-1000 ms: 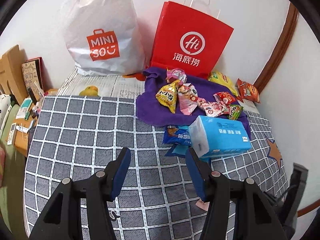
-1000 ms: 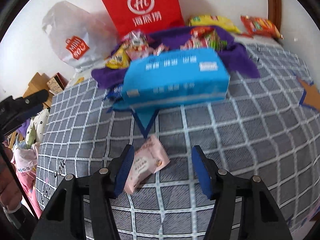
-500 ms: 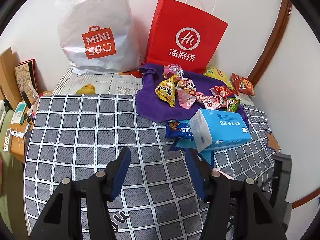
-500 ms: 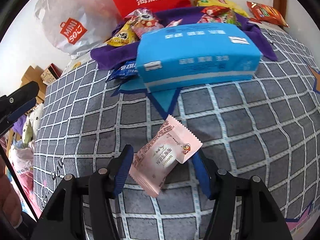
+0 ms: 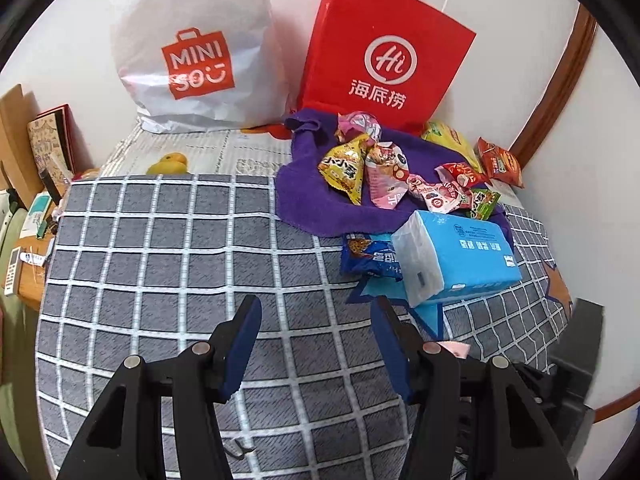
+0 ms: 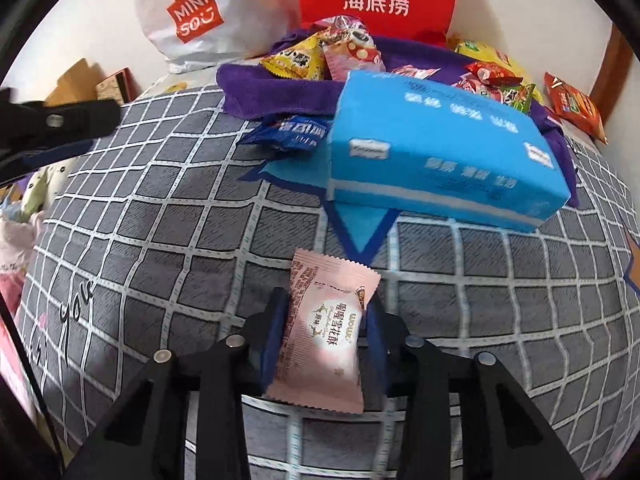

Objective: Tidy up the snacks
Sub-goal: 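Move the right gripper to the pink biscuit packet while the left gripper approaches the blue snack bag, then grasp the pink biscuit packet with the right gripper while the left gripper grasps the blue snack bag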

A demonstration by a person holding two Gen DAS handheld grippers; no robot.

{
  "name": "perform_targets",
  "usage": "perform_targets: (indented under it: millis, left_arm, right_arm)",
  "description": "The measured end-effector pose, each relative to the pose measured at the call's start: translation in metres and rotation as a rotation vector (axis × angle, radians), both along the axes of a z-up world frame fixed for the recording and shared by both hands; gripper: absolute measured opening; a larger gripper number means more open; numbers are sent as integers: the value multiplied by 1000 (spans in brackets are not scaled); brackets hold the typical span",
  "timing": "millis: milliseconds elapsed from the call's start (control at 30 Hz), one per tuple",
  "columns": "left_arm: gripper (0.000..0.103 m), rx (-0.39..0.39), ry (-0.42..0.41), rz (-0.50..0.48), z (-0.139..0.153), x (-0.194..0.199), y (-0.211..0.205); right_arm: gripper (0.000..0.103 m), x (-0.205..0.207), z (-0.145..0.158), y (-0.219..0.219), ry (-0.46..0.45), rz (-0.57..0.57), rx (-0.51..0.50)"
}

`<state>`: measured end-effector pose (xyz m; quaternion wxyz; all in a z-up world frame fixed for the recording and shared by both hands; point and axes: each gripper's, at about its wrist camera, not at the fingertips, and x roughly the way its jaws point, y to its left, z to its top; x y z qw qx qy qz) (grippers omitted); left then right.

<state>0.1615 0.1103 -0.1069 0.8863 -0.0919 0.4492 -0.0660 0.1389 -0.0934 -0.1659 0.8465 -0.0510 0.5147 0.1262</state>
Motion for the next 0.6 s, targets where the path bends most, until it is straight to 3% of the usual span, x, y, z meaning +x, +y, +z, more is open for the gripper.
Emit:
perform_targets:
  millis: [333, 600]
  left_arm:
    - [54, -12, 59, -46, -26, 45, -43]
    - [57, 8, 108, -76, -44, 78, -67]
  right_arm:
    - [35, 13, 11, -90, -87, -80, -50]
    - [37, 34, -9, -149, -80, -158, -31]
